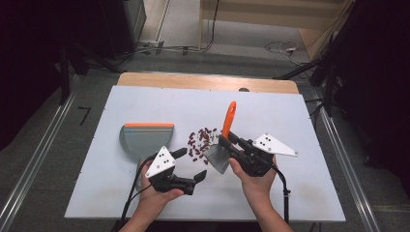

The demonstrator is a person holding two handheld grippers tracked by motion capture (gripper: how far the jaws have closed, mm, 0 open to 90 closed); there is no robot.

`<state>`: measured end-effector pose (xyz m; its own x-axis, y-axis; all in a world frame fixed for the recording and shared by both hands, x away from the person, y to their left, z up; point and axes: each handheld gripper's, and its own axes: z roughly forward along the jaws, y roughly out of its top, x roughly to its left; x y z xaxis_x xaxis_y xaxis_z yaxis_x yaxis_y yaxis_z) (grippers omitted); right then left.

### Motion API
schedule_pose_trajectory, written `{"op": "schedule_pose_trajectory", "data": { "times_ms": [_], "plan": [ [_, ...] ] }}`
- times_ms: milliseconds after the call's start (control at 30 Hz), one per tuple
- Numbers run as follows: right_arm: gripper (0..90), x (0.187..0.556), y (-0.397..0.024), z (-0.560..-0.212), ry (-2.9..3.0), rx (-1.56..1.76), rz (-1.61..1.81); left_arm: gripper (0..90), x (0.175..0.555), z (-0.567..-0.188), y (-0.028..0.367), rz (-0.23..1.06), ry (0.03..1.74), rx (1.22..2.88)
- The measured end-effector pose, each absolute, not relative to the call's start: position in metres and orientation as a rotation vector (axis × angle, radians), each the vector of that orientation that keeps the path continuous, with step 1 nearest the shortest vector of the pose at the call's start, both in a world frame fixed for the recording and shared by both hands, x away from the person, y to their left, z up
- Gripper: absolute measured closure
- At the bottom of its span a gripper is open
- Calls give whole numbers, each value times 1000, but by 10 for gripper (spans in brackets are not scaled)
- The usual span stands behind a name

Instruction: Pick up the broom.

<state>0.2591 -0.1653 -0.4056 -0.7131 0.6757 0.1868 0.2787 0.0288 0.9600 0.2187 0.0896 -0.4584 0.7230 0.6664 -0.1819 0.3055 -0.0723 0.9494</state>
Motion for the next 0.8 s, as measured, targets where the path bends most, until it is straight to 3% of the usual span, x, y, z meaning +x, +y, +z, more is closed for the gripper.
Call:
{"op": "schedule_pose_trajectory", "data": {
  "times_ms": [533, 800],
  "plan": [
    [691, 244, -142, -405, 2025, 921, 1763, 202, 213, -463, 67, 323, 774, 1707],
    [691, 239, -135, -405, 2026, 906, 1770, 476, 213, -467, 62, 314, 803, 1712]
  ]
}}
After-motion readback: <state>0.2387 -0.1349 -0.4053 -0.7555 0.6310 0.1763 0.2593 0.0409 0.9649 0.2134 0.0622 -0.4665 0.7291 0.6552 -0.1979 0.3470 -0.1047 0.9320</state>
